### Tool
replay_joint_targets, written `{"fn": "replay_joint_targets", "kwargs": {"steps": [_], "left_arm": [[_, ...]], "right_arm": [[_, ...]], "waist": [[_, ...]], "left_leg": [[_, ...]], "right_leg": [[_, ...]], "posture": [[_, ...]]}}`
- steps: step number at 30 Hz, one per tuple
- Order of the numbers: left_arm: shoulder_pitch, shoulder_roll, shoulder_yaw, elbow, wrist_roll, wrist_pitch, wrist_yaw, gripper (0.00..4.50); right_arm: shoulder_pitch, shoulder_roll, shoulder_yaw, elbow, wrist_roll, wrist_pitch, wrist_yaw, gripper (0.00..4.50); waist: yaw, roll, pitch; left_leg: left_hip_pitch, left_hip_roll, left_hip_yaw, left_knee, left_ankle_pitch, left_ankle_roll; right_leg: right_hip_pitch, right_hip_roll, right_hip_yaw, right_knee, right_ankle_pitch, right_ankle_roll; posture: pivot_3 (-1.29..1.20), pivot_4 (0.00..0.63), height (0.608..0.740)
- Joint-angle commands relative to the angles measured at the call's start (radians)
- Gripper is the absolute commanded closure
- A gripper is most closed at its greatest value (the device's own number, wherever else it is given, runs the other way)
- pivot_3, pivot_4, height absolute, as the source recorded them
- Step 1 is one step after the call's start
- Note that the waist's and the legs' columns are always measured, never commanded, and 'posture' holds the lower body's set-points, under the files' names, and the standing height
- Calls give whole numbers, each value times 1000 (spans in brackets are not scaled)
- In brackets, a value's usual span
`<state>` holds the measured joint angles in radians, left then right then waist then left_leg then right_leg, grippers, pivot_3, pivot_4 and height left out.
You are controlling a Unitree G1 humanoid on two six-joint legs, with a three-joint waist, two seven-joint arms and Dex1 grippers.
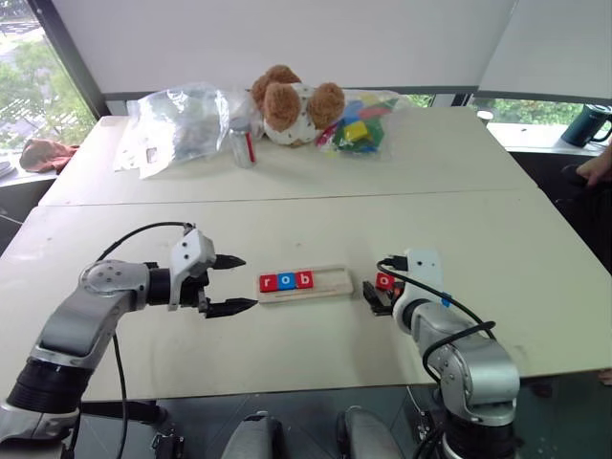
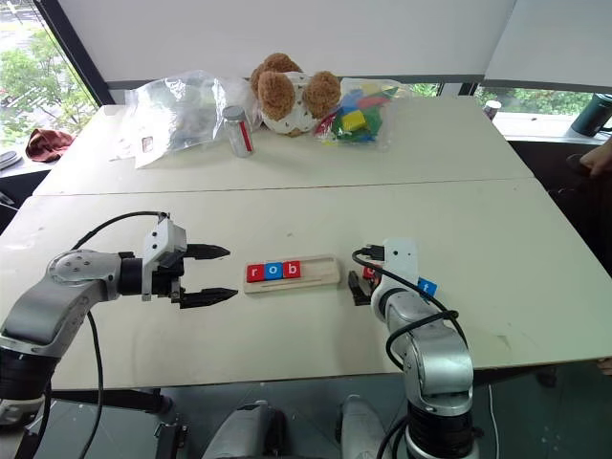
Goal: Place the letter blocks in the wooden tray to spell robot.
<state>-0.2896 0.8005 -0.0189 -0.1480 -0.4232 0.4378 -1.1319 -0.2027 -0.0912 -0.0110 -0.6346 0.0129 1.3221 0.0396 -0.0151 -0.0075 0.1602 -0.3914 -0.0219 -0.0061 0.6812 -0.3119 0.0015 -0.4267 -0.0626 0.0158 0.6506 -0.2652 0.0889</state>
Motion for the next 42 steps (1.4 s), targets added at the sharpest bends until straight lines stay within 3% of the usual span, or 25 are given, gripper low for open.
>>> {"fn": "replay_joint_targets", "kwargs": {"steps": [1, 5, 8, 11, 15, 22, 33, 35, 40, 42], "left_arm": [[-30, 14, 16, 10, 2, -34, -27, 0], [-49, 42, 17, 21, -8, -27, -77, 0], [-52, 56, 4, 11, 1, -40, -105, 0], [-39, 47, -7, -5, 18, -63, -100, 0], [-16, 33, -8, -54, 4, -41, -84, 0], [41, 31, 15, -105, -10, -11, -49, 0], [46, 33, 18, -101, -12, -2, -27, 0], [37, 31, 15, -96, -12, -2, -24, 0], [23, 33, 14, -74, -4, -14, -28, 0], [20, 37, 18, -64, -2, -17, -30, 0]], "right_arm": [[-54, -66, -32, -120, 74, -46, 105, 52], [-78, -250, -85, -64, 238, -176, 399, 52], [-65, -479, -85, 194, 242, -594, 718, 52], [-84, -572, -76, 487, 244, -923, 926, 52], [-142, -634, -1, 783, 201, -1196, 1122, 52], [-238, -620, 40, 1009, 178, -1354, 1192, 52], [-263, -590, 76, 1077, 168, -1386, 1222, 52], [-272, -584, 79, 1100, 159, -1396, 1219, 833], [-293, -569, 84, 1132, 150, -1410, 1218, 3399], [-301, -568, 82, 1122, 156, -1393, 1222, 3389]], "waist": [[-1, 0, 0], [-2, 0, 0], [1, 0, 1], [1, -1, 1], [0, -1, 1], [-1, -1, 1], [3, -1, 1], [3, -1, 1], [2, -1, 1], [2, -1, 1]], "left_leg": [[0, 0, 0, 0, 0, 0], [0, 1, 0, 0, 0, 0], [0, 1, 0, 0, -1, 1], [1, 0, 1, 1, -1, 2], [1, 1, 1, 1, -1, 3], [1, 2, 1, 1, -1, 2], [1, 2, 1, 1, -1, 2], [1, 2, 1, 1, -1, 2], [1, 2, 1, 1, -1, 1], [1, 2, 1, 1, -1, 1]], "right_leg": [[0, 0, 0, 0, 0, 0], [0, 1, -1, 0, 0, 0], [1, 2, -2, -2, 0, 0], [4, 2, -2, -4, 0, 0], [4, 1, -1, -3, 0, 0], [2, 1, 0, -1, 0, 0], [2, -1, 0, -2, 0, 0], [2, -1, 0, -2, 0, 0], [2, -1, 0, -2, 0, 0], [2, -1, 0, -2, 0, 0]], "posture": [[0, 150, 740], [0, 150, 740], [0, 150, 740], [0, 150, 740], [0, 150, 740], [0, 150, 740], [0, 150, 740], [0, 150, 740], [0, 150, 740], [0, 150, 740]]}}
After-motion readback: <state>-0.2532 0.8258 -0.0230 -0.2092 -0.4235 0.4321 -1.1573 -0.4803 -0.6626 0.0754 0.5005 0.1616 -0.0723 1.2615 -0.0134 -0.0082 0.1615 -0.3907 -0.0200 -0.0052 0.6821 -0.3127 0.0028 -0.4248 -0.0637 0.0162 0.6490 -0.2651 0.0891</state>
